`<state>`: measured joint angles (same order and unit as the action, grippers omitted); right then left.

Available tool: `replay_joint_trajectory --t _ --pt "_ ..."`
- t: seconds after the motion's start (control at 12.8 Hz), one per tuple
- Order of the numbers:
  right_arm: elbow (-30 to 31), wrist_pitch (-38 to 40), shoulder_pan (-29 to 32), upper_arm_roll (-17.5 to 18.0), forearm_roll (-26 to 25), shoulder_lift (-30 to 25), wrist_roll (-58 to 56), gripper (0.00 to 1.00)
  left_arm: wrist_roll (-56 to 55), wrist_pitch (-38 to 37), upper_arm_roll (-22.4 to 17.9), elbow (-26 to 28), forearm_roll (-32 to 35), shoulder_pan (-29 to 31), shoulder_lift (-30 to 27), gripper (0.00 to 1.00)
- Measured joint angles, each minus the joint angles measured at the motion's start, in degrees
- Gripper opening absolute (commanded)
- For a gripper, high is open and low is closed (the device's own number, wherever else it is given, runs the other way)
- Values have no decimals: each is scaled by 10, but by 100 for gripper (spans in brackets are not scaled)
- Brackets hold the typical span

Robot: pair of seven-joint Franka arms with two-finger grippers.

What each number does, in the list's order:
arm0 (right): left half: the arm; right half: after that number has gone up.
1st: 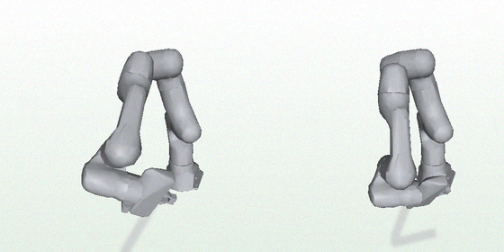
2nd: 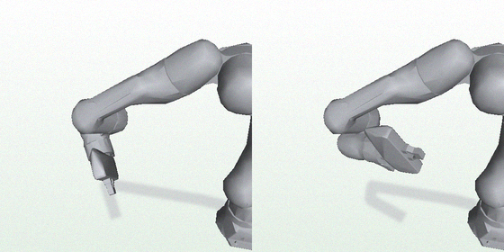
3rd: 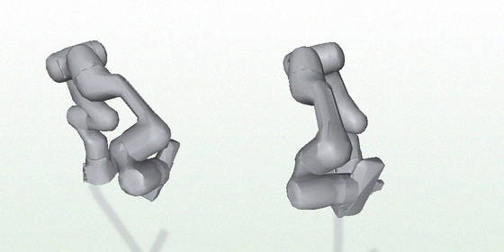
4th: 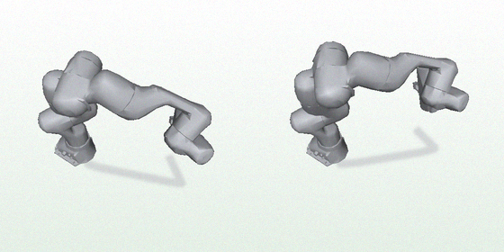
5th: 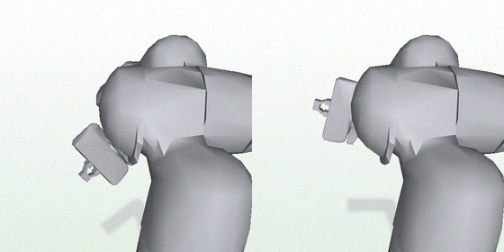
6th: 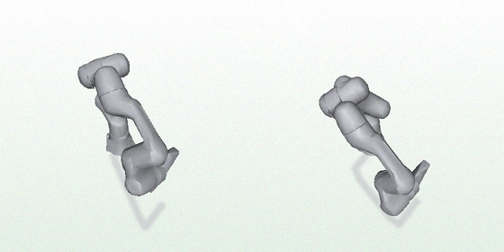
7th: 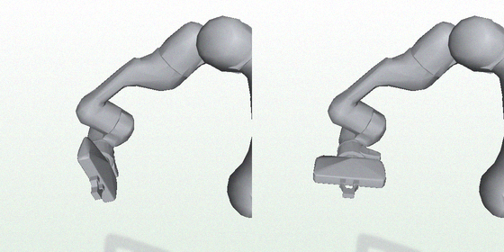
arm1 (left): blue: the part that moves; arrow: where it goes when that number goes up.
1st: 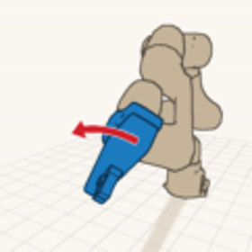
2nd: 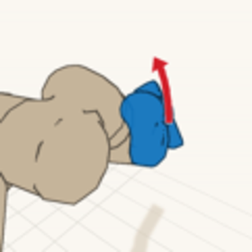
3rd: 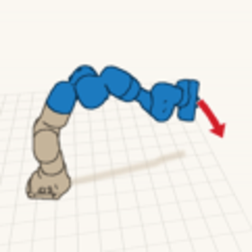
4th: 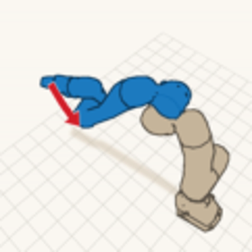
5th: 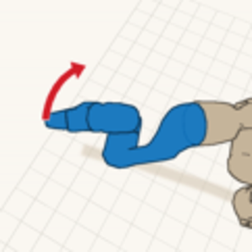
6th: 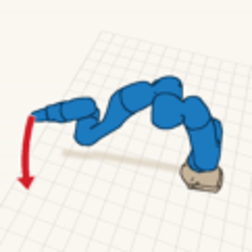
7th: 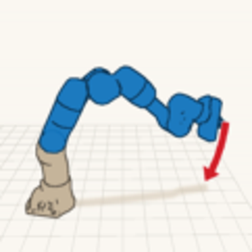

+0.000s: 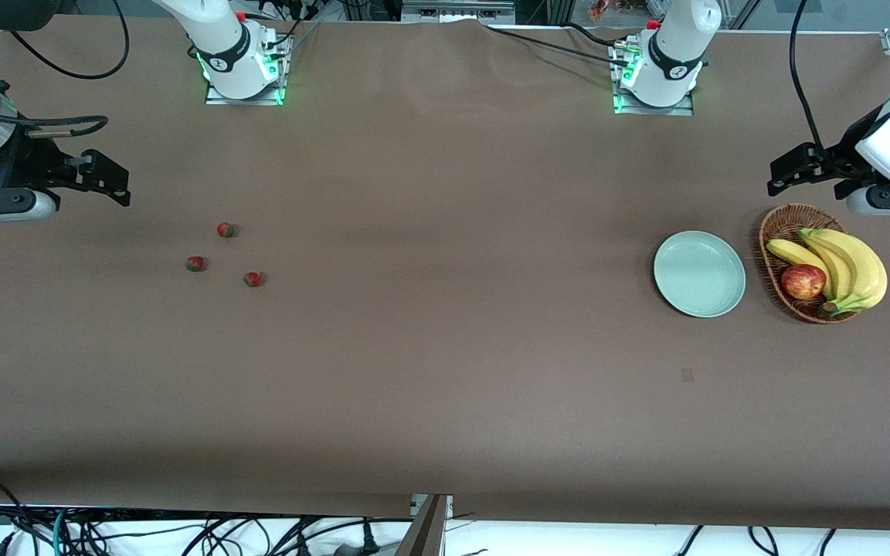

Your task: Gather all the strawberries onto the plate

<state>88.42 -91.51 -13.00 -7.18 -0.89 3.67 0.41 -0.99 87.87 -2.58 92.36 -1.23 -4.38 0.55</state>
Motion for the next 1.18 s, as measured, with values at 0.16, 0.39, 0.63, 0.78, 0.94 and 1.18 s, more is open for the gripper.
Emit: replay_joint_trajectory --t 0.16,0.39,0.63,0.78,0.94,1.18 --pt "0 0 0 0 0 0 0 100 0 0 0 0 0 0 0 100" --pt "0 -5 0 0 0 0 0 100 0 0 0 0 0 0 0 100" --pt "0 -9 0 -1 0 0 0 100 0 0 0 0 0 0 0 100" --pt "0 -10 1 -1 0 0 0 100 0 0 0 0 0 0 0 100" --pt "0 -10 1 -1 0 0 0 100 0 0 0 0 0 0 0 100" --pt "0 -11 1 -1 0 0 0 100 0 0 0 0 0 0 0 100"
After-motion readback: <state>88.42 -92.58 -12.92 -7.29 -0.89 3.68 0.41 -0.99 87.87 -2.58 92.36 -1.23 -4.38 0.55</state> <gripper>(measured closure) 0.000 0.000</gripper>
